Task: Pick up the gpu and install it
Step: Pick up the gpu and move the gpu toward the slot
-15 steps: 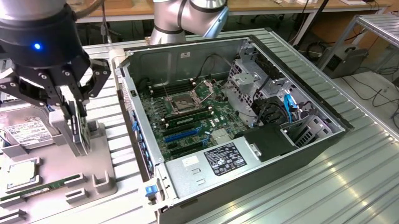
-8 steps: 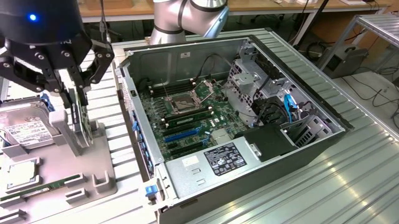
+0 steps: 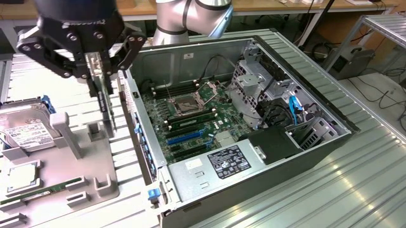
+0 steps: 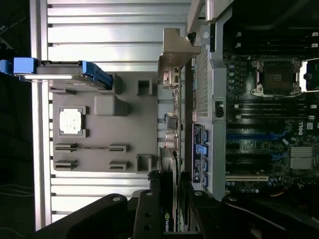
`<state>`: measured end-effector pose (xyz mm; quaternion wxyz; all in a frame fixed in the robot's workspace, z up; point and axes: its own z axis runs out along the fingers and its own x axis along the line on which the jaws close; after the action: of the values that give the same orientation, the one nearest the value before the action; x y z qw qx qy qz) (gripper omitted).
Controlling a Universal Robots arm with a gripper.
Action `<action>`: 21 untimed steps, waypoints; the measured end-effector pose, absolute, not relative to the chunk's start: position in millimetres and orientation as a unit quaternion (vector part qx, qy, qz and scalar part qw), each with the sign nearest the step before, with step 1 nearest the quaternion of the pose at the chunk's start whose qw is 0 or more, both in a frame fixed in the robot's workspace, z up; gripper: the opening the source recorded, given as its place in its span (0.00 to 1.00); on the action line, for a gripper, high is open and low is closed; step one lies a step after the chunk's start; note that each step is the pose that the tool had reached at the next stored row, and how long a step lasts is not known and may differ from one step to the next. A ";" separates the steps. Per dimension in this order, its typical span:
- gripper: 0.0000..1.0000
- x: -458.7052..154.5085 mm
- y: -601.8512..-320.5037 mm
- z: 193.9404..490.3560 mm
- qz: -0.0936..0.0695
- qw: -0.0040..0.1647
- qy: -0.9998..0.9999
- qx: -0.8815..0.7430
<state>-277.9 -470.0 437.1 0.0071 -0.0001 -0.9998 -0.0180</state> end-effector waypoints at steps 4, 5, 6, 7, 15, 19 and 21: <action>0.26 -259.7 -471.5 444.5 -0.022 0.007 -1.000 0.000; 0.26 -254.9 -471.7 445.9 -0.023 0.007 -1.000 0.000; 0.26 -250.7 -471.7 446.7 -0.024 0.007 -1.000 0.000; 0.26 -246.2 -471.7 447.4 -0.024 0.007 -1.000 0.000; 0.26 -208.6 -471.7 448.1 -0.027 0.007 -1.000 0.000; 0.26 -190.0 -471.3 446.3 -0.027 0.008 -1.000 0.000; 0.26 -181.1 -470.5 444.0 -0.027 0.009 -1.000 0.000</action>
<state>-181.1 -470.5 444.0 0.0086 -0.0001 -0.9996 -0.0266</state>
